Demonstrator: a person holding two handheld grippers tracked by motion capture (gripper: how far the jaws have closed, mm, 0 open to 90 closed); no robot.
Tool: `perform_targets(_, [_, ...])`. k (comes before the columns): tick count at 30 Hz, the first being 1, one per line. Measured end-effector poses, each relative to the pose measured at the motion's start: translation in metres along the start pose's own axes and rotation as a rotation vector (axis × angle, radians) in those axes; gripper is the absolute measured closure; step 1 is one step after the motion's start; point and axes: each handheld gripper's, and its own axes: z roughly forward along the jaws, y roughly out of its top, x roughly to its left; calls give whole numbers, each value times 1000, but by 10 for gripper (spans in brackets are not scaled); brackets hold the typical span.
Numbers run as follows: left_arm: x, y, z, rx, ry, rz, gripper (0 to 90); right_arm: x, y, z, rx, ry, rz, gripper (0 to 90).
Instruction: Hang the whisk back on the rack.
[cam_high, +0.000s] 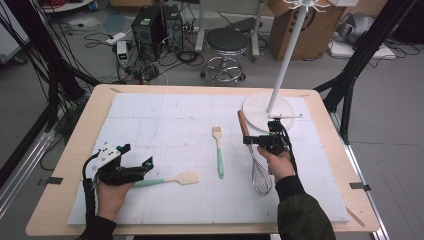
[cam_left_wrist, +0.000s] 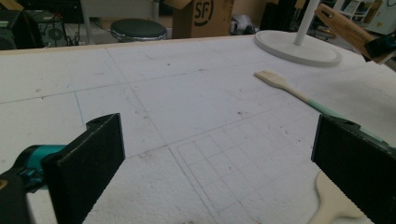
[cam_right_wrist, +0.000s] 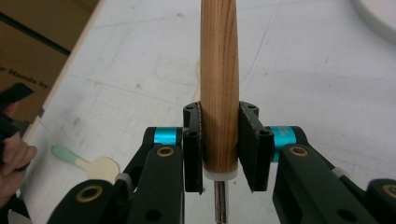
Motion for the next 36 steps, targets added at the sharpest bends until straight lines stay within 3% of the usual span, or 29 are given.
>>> perform_targets(18, [0,0,0,4,-6,-7,34,-5,5,-33,-161,83,14,734])
perform_targets(26, [-1,0,1,9,-11,-3,33,-5,14,-51,-247,149,22,734])
perform_targets(31, [0,0,2,12,-2,-1,34,-2,19,-54,-275,147,-5,734])
perform_targets(36, [0,-1,3,18,3,5,33,4,27,-58,-322,183,-29,734])
